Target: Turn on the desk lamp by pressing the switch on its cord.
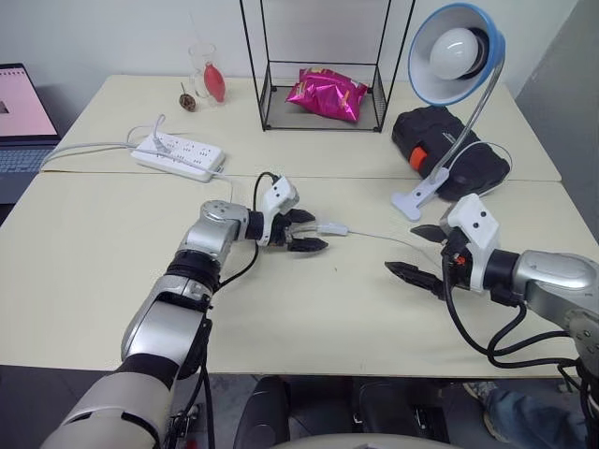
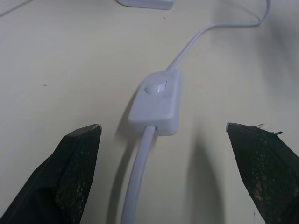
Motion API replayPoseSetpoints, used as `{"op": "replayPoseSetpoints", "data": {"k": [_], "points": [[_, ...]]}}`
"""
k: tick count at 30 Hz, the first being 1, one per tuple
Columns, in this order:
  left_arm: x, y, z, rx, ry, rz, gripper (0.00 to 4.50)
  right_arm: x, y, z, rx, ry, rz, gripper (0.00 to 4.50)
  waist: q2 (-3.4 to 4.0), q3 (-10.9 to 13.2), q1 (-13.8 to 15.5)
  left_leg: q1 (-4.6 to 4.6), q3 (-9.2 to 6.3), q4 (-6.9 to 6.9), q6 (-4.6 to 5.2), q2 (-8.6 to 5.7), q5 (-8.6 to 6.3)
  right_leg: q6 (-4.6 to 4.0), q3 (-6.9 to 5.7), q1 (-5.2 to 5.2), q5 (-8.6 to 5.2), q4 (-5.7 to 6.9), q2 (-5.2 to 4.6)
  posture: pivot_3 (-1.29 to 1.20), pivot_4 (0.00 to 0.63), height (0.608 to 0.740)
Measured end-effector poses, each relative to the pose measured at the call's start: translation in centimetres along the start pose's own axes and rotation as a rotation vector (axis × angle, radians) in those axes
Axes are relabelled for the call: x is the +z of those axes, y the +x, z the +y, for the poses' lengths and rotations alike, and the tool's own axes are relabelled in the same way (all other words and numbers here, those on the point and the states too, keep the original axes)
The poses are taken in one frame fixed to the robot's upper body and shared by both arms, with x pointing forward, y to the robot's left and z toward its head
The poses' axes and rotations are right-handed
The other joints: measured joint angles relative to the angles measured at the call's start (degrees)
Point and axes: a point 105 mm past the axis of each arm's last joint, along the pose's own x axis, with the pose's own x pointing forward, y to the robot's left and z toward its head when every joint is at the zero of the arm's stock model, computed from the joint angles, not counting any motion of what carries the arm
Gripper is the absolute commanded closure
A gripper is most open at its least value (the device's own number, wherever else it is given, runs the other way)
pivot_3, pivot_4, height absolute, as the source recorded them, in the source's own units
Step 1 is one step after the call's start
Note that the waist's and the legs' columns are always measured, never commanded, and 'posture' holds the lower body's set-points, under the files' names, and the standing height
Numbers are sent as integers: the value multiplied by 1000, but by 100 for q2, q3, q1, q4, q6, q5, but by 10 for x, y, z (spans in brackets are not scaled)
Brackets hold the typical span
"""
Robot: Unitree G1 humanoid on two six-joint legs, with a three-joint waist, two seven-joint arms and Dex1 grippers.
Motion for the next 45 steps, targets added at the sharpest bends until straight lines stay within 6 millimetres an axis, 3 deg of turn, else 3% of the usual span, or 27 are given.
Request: {"op": "replayPoseSetpoints", "data": {"k": [8,11,24,34,45], "points": [[7,11,-1,-19,-51,-40,39,1,-4,8,20,10,-11,0,0,0,-3,1,-1,0,0,0,0,1,0,0,0,1,0,0,150,740],[2,12,-3,-36,-66,-28,805,0,-4,8,18,16,-8,0,0,0,-3,1,0,0,0,0,0,1,1,0,0,1,0,0,150,740],[7,14,-2,-29,-78,-67,3325,-3,-6,10,23,34,-4,0,0,0,1,1,-2,1,0,0,0,2,0,1,0,2,0,0,150,740],[2,10,-7,-36,35,-55,3394,2,-5,9,20,18,-37,0,0,0,-3,3,-1,1,0,2,0,0,1,1,1,2,1,0,150,740],[27,-18,-17,90,317,-155,3394,-6,-2,22,64,74,-110,0,0,0,5,3,-3,1,0,5,0,-3,1,3,2,2,-1,0,150,740]]}}
